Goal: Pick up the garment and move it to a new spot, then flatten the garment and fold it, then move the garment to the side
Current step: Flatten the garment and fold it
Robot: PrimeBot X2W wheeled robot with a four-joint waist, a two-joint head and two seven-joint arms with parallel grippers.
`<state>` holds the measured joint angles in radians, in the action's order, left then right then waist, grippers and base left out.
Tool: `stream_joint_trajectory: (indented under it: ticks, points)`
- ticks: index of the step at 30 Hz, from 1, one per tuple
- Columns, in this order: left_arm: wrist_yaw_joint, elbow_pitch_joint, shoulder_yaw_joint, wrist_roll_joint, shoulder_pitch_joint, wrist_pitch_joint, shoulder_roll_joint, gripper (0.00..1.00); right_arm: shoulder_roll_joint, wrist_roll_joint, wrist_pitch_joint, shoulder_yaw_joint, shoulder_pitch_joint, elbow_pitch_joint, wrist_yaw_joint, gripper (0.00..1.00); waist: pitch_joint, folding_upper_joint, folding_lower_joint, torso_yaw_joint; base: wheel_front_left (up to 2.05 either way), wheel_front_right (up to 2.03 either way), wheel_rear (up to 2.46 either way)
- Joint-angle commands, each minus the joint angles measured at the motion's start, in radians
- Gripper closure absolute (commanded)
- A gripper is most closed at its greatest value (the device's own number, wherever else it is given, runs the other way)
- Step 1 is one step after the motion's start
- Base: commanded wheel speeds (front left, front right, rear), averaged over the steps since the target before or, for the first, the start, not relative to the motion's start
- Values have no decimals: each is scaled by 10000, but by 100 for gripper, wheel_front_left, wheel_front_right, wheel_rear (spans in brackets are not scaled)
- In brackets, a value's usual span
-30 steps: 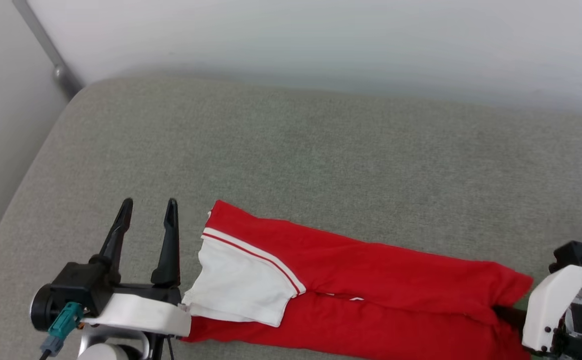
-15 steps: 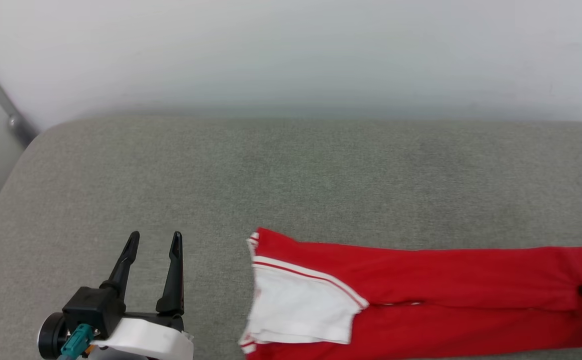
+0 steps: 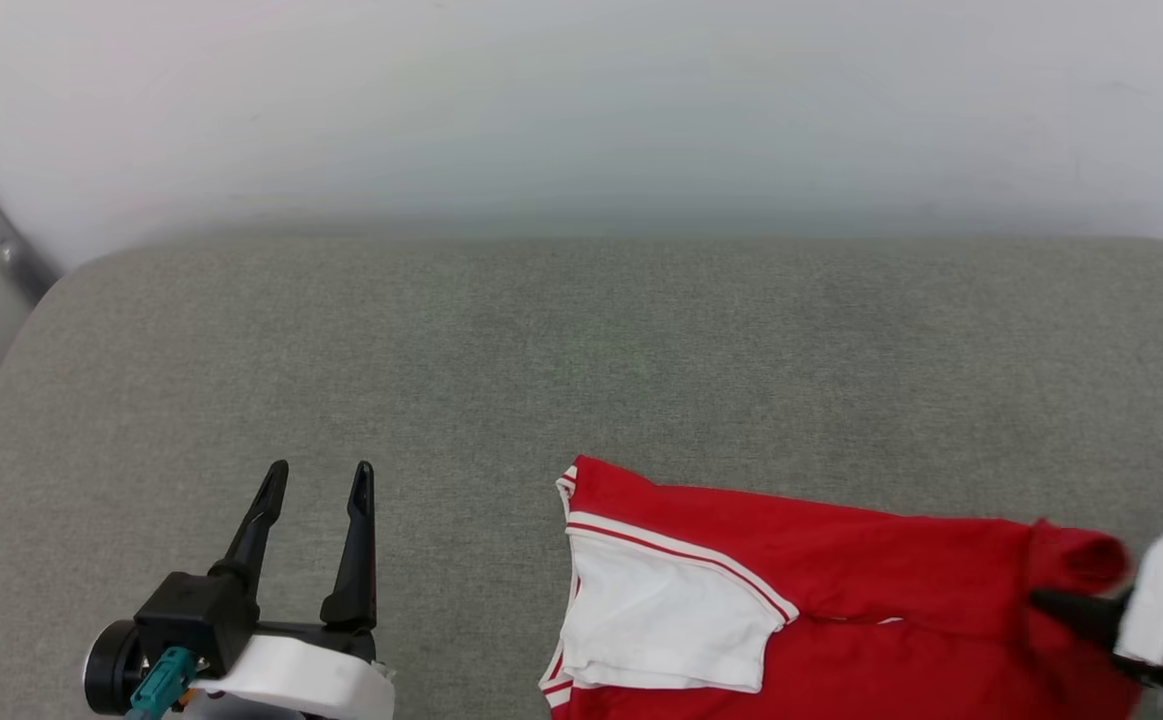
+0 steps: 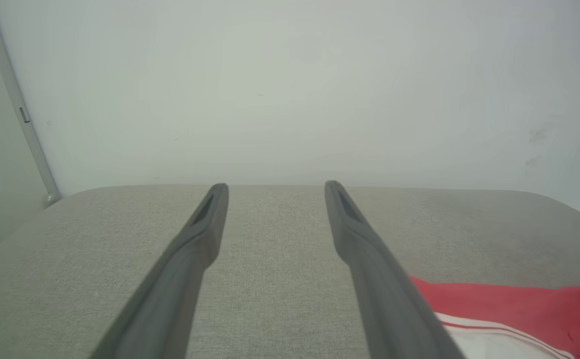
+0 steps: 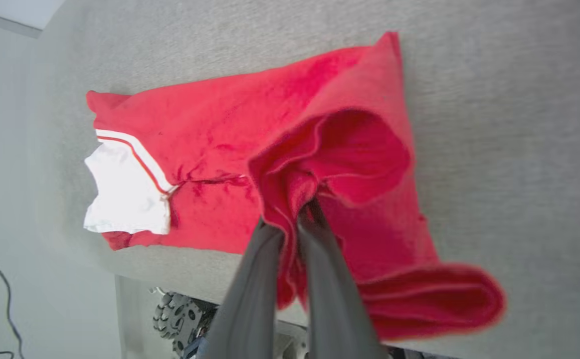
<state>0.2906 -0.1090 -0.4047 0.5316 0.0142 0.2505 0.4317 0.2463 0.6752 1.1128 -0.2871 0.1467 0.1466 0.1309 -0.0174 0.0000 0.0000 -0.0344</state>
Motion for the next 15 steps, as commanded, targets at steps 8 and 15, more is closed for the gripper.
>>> stream_joint_trajectory:
  ticks: [8,15]
  points:
    - [-124,-9,-210,-152,527,-126,-27,0,-1844,1739,532,1749,819,-31,-2,100,-347,0,0,-661,0,0,0]
    - [-216,116,-357,-184,923,-92,-263,0,-1967,2538,-634,3869,1551,670,-2,100,-750,0,0,-1205,0,0,0]
